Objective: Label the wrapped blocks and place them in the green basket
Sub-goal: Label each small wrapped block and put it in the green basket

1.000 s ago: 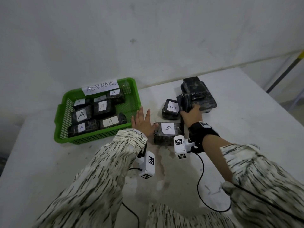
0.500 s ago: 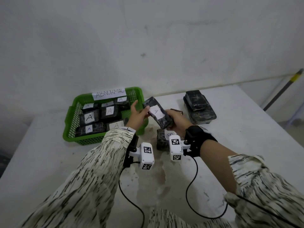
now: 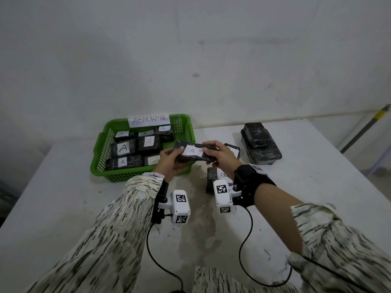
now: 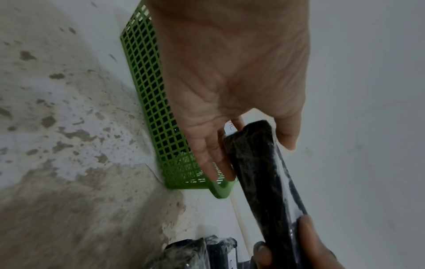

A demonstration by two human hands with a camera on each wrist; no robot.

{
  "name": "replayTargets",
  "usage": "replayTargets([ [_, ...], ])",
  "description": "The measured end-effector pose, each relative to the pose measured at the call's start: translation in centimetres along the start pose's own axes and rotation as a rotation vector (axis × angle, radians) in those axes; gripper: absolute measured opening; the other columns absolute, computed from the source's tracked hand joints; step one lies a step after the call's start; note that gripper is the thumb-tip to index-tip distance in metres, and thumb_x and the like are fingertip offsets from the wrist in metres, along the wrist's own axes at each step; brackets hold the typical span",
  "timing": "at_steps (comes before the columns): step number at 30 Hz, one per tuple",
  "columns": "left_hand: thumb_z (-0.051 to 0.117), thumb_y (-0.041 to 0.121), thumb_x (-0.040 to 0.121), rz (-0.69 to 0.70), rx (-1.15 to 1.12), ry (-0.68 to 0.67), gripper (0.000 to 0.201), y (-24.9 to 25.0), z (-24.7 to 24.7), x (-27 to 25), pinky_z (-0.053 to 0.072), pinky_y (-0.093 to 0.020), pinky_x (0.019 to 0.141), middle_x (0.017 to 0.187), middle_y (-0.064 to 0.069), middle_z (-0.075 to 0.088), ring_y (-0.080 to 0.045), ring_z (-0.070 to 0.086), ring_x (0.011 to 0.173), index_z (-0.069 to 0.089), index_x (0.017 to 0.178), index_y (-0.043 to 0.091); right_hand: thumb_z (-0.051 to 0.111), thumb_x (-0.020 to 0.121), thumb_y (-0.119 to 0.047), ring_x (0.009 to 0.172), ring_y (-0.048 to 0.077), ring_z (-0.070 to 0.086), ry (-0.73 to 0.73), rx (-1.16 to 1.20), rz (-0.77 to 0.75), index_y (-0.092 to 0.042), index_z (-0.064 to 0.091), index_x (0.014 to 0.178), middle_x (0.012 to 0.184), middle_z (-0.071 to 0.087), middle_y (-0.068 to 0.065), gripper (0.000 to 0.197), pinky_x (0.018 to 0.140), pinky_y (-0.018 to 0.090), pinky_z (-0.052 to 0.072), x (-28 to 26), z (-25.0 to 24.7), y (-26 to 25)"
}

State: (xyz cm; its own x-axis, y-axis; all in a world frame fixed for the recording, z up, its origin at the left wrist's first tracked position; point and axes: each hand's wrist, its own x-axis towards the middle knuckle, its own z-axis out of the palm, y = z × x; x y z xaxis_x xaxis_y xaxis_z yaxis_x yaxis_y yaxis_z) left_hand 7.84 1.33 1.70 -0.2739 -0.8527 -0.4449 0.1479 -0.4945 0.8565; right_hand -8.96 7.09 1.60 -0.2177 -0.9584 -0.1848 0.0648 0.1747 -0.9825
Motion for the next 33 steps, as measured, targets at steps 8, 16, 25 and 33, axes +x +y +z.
replayTargets([
  [8,0.057,0.008,0.091,0.002,-0.026,-0.028,0.053,0.1,-0.1,-0.1,0.058,-0.036,0.062,0.130,-0.020,0.048,-0.022,0.059,0.086,0.029,0.135,0.003,0.066,0.087,-0.006,0.066,0.010,0.058,-0.015,-0.028,-0.010,-0.012,0.057,0.123,0.093,0.060,0.005,0.038,0.050,0.012,0.044,-0.5,0.8,-0.6],
  [16,0.059,0.024,0.090,-0.033,0.047,-0.093,0.056,-0.1,0.0,-0.5,0.050,-0.049,0.090,0.129,-0.018,0.052,-0.032,0.056,0.107,0.032,0.136,0.005,0.079,0.074,-0.005,0.089,0.013,0.063,0.031,-0.053,-0.026,-0.010,0.055,0.124,0.110,0.060,0.007,0.056,0.081,0.020,0.055,-0.3,0.6,0.7],
  [25,0.052,-0.004,0.090,0.045,0.074,-0.127,0.048,0.1,-0.2,-0.6,0.051,-0.044,0.079,0.116,-0.018,0.055,-0.025,0.060,0.085,0.037,0.134,0.008,0.068,0.087,-0.024,0.077,0.008,0.059,0.011,-0.043,0.055,-0.010,0.064,0.104,0.084,0.062,-0.004,0.022,0.060,0.016,0.045,-0.1,0.0,0.4],
  [33,0.067,-0.005,0.079,0.198,0.176,-0.140,0.057,0.5,0.2,-0.9,0.055,-0.038,0.084,0.127,-0.022,0.054,-0.030,0.060,0.102,0.045,0.126,0.019,0.070,0.085,-0.020,0.089,0.024,0.064,-0.183,-0.173,0.167,-0.009,0.059,0.100,0.097,0.066,0.011,0.022,0.078,0.033,0.051,-0.8,1.1,0.6],
])
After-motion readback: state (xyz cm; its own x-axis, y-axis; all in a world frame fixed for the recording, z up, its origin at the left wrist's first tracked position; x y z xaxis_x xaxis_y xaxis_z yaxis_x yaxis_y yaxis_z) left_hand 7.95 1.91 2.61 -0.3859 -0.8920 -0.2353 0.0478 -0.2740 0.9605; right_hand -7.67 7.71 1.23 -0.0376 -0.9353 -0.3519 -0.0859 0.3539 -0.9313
